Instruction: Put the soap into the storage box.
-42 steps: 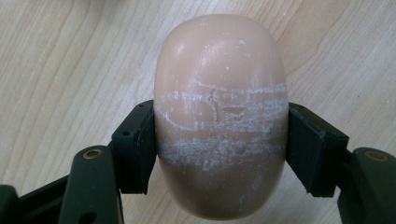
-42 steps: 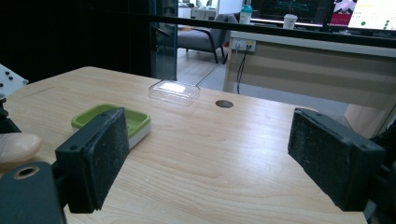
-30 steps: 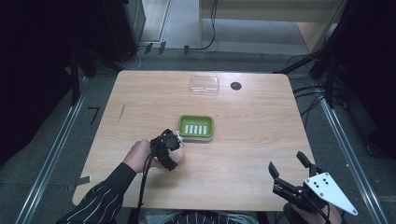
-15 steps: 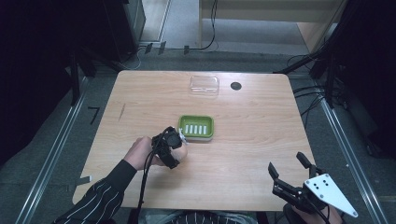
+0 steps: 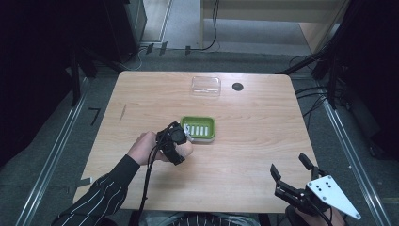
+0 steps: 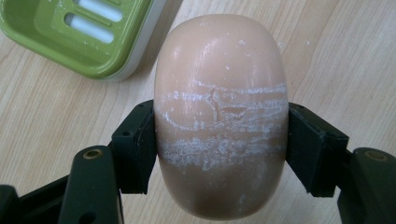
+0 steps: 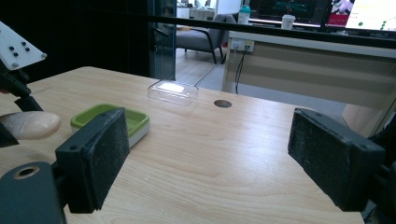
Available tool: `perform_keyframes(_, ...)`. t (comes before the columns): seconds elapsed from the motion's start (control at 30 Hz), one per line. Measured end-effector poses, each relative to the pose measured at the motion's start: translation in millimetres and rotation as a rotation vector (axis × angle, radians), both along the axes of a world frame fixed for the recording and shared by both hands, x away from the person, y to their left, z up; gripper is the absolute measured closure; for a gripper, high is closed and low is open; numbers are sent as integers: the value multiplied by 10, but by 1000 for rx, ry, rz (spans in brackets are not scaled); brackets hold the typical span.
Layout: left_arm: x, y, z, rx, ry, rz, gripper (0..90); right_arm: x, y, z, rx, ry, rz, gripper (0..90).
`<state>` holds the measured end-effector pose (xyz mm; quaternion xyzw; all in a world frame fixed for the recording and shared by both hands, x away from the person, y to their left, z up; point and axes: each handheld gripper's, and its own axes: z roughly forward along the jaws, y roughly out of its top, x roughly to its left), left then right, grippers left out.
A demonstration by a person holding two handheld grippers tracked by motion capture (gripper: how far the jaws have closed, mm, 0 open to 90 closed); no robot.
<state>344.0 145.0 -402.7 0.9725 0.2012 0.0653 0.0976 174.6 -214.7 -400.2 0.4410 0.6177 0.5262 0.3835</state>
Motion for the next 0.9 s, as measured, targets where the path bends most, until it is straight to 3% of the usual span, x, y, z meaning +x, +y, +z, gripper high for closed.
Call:
perform_keyframes(0.53,169,-90,94,8,-14,-80,334,4,2,0,1,-1,0,132)
perform_keyframes(0.9,215,-157,133,11,-19,-104,333,4,1,0,3,-1,1,132)
